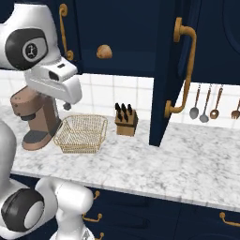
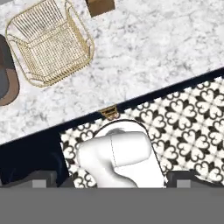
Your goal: Open the cabinet, pick up the bread from the cabinet and place it in the basket. Then move the basket to the dining counter.
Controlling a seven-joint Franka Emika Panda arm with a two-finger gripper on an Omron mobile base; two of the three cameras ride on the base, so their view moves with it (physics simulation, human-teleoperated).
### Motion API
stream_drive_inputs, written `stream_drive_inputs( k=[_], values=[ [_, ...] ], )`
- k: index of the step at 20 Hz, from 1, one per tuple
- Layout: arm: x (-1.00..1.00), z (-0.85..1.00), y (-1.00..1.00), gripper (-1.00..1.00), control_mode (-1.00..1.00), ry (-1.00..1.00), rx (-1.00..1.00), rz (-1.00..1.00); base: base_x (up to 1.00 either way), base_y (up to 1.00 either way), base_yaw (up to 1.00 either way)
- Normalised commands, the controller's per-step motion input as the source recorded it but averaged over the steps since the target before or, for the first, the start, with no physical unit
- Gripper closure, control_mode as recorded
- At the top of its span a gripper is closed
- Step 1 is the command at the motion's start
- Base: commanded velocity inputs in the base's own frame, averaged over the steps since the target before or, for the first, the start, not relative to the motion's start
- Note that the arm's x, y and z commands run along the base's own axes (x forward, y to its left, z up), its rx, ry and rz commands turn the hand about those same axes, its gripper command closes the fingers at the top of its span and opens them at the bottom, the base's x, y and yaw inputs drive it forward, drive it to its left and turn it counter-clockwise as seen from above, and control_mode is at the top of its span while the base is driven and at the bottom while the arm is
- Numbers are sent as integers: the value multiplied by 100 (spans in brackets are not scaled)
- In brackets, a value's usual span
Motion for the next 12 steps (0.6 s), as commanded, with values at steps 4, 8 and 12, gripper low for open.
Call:
stream_drive_inputs(
  k=[4,8,12],
  values=[
    [12,34,69,-100,-100,-100,7,-30,0,0,0],
    [52,42,70,-100,-100,-100,0,-8,0,0,0],
    [60,39,23,-100,-100,-88,-13,13,0,0,0]
  ],
)
